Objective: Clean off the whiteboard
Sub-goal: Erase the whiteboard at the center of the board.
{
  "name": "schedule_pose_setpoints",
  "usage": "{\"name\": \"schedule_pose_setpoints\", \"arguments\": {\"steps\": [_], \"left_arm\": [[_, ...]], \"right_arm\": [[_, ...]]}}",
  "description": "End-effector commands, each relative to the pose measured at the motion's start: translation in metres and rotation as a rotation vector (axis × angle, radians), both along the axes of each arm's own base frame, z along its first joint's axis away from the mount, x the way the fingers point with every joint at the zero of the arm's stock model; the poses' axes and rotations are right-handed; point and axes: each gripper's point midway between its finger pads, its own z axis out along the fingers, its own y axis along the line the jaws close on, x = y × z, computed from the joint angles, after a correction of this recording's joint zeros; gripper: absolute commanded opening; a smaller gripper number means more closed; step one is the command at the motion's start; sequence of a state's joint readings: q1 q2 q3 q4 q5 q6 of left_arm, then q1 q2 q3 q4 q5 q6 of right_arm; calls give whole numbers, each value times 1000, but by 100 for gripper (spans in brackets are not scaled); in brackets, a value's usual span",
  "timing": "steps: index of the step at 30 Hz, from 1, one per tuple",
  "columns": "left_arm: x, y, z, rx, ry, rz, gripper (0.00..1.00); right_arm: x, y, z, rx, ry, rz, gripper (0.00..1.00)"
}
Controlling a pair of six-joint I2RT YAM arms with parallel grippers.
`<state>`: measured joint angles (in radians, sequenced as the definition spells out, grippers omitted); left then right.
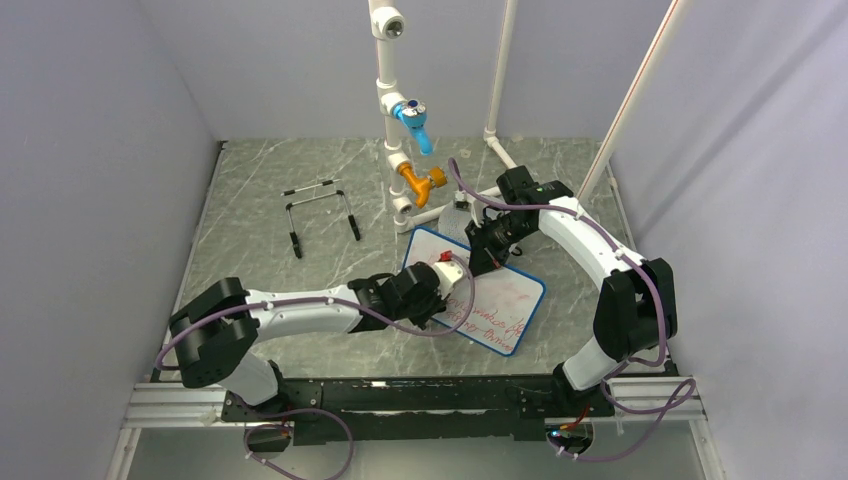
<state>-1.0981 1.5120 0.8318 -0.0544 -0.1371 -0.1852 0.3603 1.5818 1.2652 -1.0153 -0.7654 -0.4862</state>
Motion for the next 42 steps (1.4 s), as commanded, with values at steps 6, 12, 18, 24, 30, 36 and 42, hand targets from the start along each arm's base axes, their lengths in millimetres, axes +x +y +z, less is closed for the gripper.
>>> {"name": "schedule_pose_setpoints", "arguments": {"steps": [6, 12, 18, 24, 30, 36, 42], "left_arm": [[70, -36, 112, -144, -250, 65, 0], [75, -36, 139, -185, -298, 67, 0], [60, -26, 118, -174, -244, 42, 0], [30, -10, 61, -134, -118, 11, 0], [0, -7, 14, -73, -51, -25, 0], [-29, -3, -29, 19, 31, -56, 0], [-39, 5, -47, 67, 62, -52, 0]], "right_arm": [[-4, 18, 19, 124, -94, 119, 0], [-4, 18, 18, 123, -94, 119, 0], [-4, 18, 18, 123, -94, 118, 0], [-4, 18, 17, 121, -92, 117, 0], [-3, 18, 16, 121, -89, 117, 0], [-4, 18, 16, 122, -87, 118, 0], [-4, 18, 17, 123, -90, 118, 0]]}}
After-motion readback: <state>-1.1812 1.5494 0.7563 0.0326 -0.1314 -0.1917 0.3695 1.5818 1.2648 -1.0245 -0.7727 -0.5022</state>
